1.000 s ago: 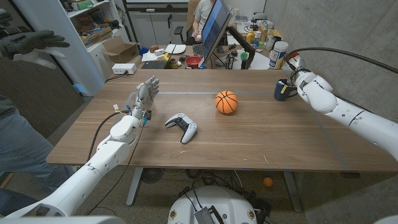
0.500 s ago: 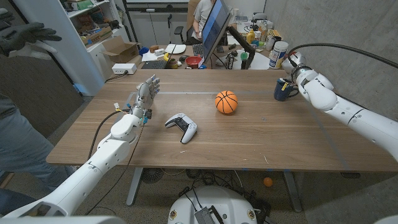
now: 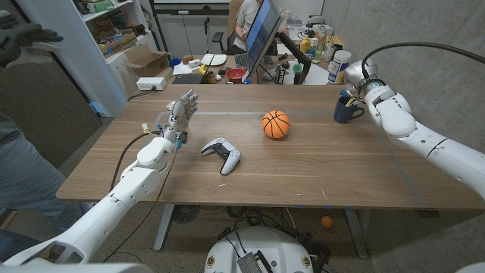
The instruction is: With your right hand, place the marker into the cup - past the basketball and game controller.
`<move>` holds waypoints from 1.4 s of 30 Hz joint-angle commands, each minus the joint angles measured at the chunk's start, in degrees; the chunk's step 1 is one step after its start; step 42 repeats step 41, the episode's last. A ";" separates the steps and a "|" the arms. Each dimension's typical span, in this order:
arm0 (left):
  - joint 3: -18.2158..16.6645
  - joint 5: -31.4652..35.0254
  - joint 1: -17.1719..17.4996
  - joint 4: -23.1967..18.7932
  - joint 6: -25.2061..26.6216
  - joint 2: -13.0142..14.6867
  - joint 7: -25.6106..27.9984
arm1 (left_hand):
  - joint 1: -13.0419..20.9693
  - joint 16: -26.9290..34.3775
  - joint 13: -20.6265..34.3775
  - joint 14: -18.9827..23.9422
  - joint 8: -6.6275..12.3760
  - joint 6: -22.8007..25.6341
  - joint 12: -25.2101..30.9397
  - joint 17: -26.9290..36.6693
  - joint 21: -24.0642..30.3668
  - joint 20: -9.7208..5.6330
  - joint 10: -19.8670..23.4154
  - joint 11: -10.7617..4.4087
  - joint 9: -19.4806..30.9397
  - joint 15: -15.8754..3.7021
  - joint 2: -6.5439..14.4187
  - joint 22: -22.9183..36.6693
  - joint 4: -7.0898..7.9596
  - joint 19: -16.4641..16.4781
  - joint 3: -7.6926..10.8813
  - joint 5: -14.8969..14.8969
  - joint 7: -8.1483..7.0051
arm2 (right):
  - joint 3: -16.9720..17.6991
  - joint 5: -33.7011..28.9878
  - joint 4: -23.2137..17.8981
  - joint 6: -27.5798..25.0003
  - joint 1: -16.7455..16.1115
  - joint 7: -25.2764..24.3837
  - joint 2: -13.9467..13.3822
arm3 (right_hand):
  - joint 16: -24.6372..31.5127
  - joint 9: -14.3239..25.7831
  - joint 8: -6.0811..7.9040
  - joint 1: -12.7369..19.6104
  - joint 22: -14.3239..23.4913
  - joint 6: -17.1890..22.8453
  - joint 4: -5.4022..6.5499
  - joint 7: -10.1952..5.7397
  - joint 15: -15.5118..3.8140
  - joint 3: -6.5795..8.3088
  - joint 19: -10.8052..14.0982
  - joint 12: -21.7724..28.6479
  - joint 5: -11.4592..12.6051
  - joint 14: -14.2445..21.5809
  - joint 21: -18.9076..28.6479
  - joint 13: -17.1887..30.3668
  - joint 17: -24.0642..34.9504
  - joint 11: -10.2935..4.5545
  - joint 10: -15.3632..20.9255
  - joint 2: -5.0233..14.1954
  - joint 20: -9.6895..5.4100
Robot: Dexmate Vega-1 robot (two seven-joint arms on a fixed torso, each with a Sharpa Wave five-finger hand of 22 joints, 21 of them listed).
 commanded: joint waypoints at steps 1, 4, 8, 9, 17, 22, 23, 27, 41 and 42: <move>0.15 0.19 -0.03 -0.62 0.58 0.66 -0.35 | 0.06 0.26 0.12 0.01 0.22 0.56 0.41 0.23 0.30 0.15 0.15 0.36 0.13 0.18 -0.08 0.20 -0.04 -0.21 0.52 0.29 0.13 | 3.61 9.67 -3.19 -4.46 -3.94 -6.81 1.79 | 0.15 -0.21 -1.69 -0.91 0.18 -2.94 0.34 -0.38 0.03 0.15 0.55 -0.59 -0.38 0.40 0.21 0.06 -0.03 0.72 0.41 0.00 0.29; 0.14 0.14 0.12 -0.79 0.65 0.85 -0.52 | 0.06 0.26 0.12 0.03 0.20 0.51 0.40 0.23 0.30 0.15 0.13 0.45 0.14 0.15 -0.07 0.20 -0.04 -0.22 0.53 0.29 0.12 | 5.02 13.85 -3.88 -5.03 -4.60 -7.94 2.77 | 0.07 -0.34 -2.59 -1.20 0.18 -4.51 0.36 -0.34 0.08 0.15 0.82 -0.69 -0.46 0.47 0.23 0.04 -0.08 0.77 0.51 -0.01 0.40; 0.17 0.17 0.23 -0.86 0.85 1.21 -0.78 | 0.06 0.26 0.12 0.02 0.14 0.38 0.38 0.23 0.29 0.16 0.08 0.37 0.13 0.16 -0.06 0.20 -0.03 -0.23 0.53 0.29 0.02 | 7.27 20.21 -5.00 -5.66 -5.90 -10.51 4.59 | 0.21 -0.48 -3.74 -1.91 0.18 -6.40 0.55 -0.23 -0.11 -0.03 1.25 -0.76 -0.64 1.11 0.27 -0.01 -0.09 1.01 0.87 -0.04 0.41; 0.17 0.29 0.23 -0.88 1.01 1.38 -0.73 | 0.06 0.27 0.12 0.05 0.14 0.37 0.40 0.23 0.29 0.20 0.12 0.38 0.13 0.18 -0.06 0.20 -0.03 -0.24 0.53 0.29 -0.01 | 7.88 22.05 -5.29 -5.25 -6.36 -11.41 4.87 | 0.20 -0.50 -4.00 -2.01 0.19 -6.87 0.57 -0.22 -0.16 -0.05 1.31 -0.81 -0.67 1.15 0.27 -0.03 -0.10 1.07 0.83 -0.05 0.36; -0.11 1.75 0.10 -1.41 1.71 3.04 -0.09 | 0.00 0.15 0.12 -0.27 0.13 0.29 0.36 0.23 -0.88 0.51 0.03 0.40 0.13 0.18 -0.08 0.22 0.00 -3.80 0.54 0.27 -0.13 | 10.20 31.86 -8.41 -5.16 -8.90 -15.72 6.72 | 0.07 -0.61 -6.37 -3.42 0.20 -10.99 0.96 0.66 -0.59 -0.50 1.96 -1.15 -1.08 1.34 0.27 -0.22 -0.12 1.90 1.05 0.03 0.10; -0.19 1.85 -0.32 -0.53 1.33 3.61 -1.33 | -0.04 0.01 0.12 -0.71 0.12 0.23 0.36 0.23 -0.97 0.28 0.03 0.30 0.13 0.11 -0.08 0.25 0.03 -4.73 0.53 0.26 -0.02 | 11.83 37.83 -10.47 -3.85 -10.56 -17.75 7.25 | 0.28 -0.63 -6.82 -4.64 0.21 -11.03 1.44 0.77 -1.45 -0.85 3.13 -0.91 -1.43 2.14 0.56 -0.41 -0.12 1.37 2.64 0.37 -0.89; -0.13 1.95 -0.42 -0.37 1.30 3.73 -1.54 | -0.05 0.01 0.12 -0.74 0.11 0.21 0.36 0.23 -0.98 0.28 0.03 0.34 0.13 0.13 -0.09 0.25 0.03 -4.78 0.53 0.26 -0.02 | 12.16 39.05 -10.94 -3.75 -10.90 -17.88 7.33 | 0.26 -0.63 -6.95 -4.88 0.22 -11.21 1.54 0.86 -1.46 -0.94 3.53 -0.98 -1.49 2.15 0.69 -0.43 -0.12 1.37 2.60 0.38 -0.88; -0.03 1.97 -0.48 -0.28 1.39 4.17 -2.31 | -0.07 -0.01 0.12 -0.85 0.09 0.15 0.33 0.23 -0.77 0.00 -0.05 0.49 0.13 0.12 -0.09 0.26 0.04 -4.56 0.52 0.26 -0.02 | 14.14 45.02 -12.31 -1.78 -12.64 -18.24 7.34 | -0.02 -0.63 -7.41 -6.69 0.22 -11.35 2.03 1.32 -1.31 -1.91 4.96 -1.58 -1.96 1.89 0.98 -0.55 -0.20 2.55 1.83 -0.34 0.40; -0.69 2.28 0.55 -0.82 -0.17 5.83 -3.99 | -0.08 0.05 0.12 -0.90 0.15 0.23 0.34 0.21 -0.18 -1.16 -0.06 0.79 0.13 0.21 -0.06 0.26 0.06 -3.61 0.54 0.27 0.16 | 12.59 48.76 -14.65 -4.89 -13.42 -22.16 6.88 | -0.65 -0.63 -8.02 -9.47 0.16 -11.21 2.94 2.93 -0.25 -3.02 3.57 -2.22 -2.23 1.08 -0.06 -0.62 -0.31 3.73 0.48 -0.79 1.46; -0.69 2.28 0.55 -0.82 -0.17 5.83 -3.99 | -0.08 0.05 0.12 -0.90 0.15 0.23 0.34 0.21 -0.18 -1.16 -0.06 0.79 0.13 0.21 -0.06 0.26 0.06 -3.61 0.54 0.27 0.16 | 12.59 48.76 -14.65 -4.89 -13.42 -22.16 6.88 | -0.65 -0.63 -8.02 -9.47 0.16 -11.21 2.94 2.93 -0.25 -3.02 3.57 -2.22 -2.23 1.08 -0.06 -0.62 -0.31 3.73 0.48 -0.79 1.46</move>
